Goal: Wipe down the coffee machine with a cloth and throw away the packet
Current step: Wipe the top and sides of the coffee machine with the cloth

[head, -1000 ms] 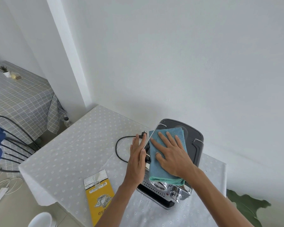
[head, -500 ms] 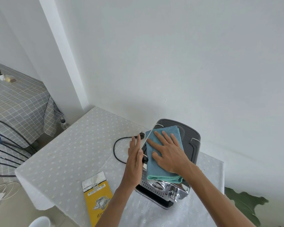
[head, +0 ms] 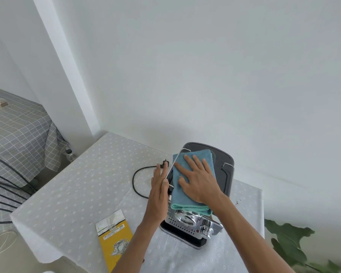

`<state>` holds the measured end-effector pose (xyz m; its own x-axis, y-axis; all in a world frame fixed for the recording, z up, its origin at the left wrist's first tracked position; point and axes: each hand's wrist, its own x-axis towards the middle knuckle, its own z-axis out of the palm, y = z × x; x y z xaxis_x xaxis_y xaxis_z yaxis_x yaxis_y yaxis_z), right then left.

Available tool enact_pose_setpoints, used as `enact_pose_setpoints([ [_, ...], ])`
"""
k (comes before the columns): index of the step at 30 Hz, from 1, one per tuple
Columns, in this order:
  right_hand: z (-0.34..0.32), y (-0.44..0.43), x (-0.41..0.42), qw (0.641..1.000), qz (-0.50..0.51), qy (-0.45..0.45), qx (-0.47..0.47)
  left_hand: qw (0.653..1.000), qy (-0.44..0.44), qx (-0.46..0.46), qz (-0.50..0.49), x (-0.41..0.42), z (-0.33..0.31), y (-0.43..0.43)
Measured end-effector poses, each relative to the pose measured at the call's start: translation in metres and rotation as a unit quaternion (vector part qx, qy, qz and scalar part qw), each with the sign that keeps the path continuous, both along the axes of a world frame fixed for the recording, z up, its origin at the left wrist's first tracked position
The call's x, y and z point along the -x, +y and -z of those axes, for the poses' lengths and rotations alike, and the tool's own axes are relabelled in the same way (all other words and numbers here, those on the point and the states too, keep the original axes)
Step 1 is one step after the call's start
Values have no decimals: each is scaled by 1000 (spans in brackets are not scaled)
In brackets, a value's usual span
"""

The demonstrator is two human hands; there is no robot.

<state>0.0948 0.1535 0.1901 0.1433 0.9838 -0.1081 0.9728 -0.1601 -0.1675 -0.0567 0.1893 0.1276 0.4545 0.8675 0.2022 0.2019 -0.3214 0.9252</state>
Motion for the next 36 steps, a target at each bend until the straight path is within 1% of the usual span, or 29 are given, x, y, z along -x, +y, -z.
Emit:
enact_pose_setpoints([
  [7, 1, -25, 17, 995, 89, 28, -25, 999, 18, -9, 40, 7, 0, 10],
  [10, 2, -16, 25, 989, 139, 41, -26, 996, 43, -14, 82, 3, -5, 23],
  [15, 6, -5, 37, 967, 244, 43, -51, 985, 82, 23, 153, -17, -20, 56],
  [22, 6, -4, 53, 931, 353, 61, -66, 953, 155, -30, 259, -31, -32, 81],
  [29, 3, -4, 64, 900, 425, 63, -74, 923, 242, -132, 268, -42, -40, 88],
  [32, 3, -5, 68, 884, 457, 62, -75, 922, 250, -133, 266, -46, -42, 86],
  [36, 5, -2, 74, 865, 494, 52, -75, 929, 234, -126, 257, -44, -39, 86],
])
